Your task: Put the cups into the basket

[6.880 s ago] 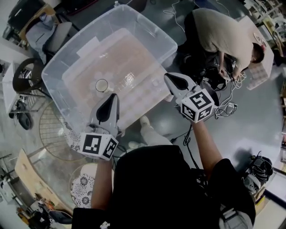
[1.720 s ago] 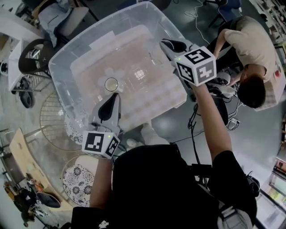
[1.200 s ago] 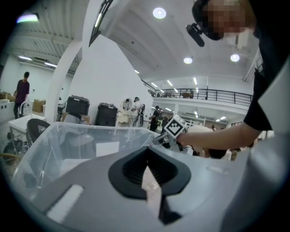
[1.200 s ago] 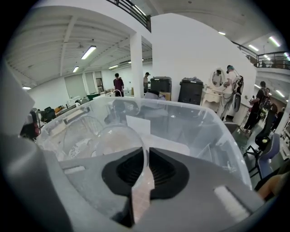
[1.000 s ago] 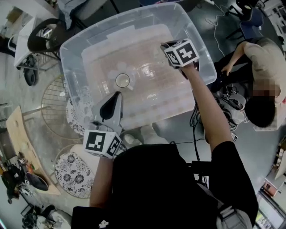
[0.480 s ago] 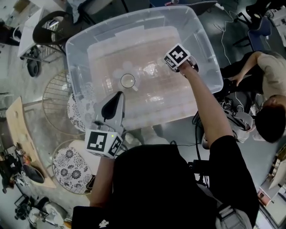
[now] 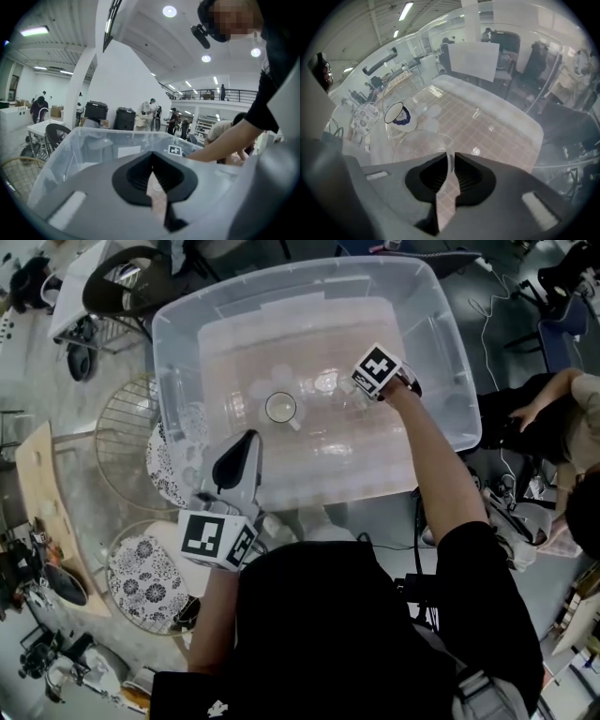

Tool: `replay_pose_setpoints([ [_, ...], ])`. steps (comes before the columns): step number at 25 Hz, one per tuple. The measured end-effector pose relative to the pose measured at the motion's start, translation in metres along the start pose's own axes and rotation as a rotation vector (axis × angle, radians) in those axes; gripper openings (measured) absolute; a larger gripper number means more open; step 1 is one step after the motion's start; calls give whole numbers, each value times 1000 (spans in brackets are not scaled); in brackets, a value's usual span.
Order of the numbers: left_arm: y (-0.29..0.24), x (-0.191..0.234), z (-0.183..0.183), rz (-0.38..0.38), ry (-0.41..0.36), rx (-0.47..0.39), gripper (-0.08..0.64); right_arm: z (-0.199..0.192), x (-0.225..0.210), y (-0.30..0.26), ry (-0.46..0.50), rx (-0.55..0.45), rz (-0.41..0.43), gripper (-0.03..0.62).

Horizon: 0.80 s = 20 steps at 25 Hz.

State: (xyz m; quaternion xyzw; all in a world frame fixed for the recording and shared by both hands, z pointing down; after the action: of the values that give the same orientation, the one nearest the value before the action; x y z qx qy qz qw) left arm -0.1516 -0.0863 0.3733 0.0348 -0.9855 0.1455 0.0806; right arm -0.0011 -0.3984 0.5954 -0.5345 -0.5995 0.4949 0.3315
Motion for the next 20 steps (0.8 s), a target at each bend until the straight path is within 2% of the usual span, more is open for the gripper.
replay_pose_setpoints([
  [7, 0, -1, -2, 2, -10, 13, 8, -9, 5, -20, 62, 61, 15, 41],
  [11, 1, -2, -2, 15, -6, 10, 8, -12, 1, -23, 26, 73, 29, 43],
  [16, 1, -4, -1, 23, -1, 6, 8, -15, -4, -20, 40, 88, 5, 43],
  [20, 0, -6, -2, 17, -2, 3, 8, -16, -8, -15, 26, 92, 2, 77],
])
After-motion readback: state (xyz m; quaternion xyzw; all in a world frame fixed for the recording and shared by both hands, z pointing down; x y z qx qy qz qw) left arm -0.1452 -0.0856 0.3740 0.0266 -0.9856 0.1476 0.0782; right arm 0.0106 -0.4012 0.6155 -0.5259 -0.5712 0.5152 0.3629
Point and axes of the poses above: the fingertips, and each gripper's own axes: y backward along the fingers, x to its left, z out of its top, the point moved 9 cm from there along y, backward along the fingers, and after that the axes turned 2 degrees about -y, right-handed, at the moved point
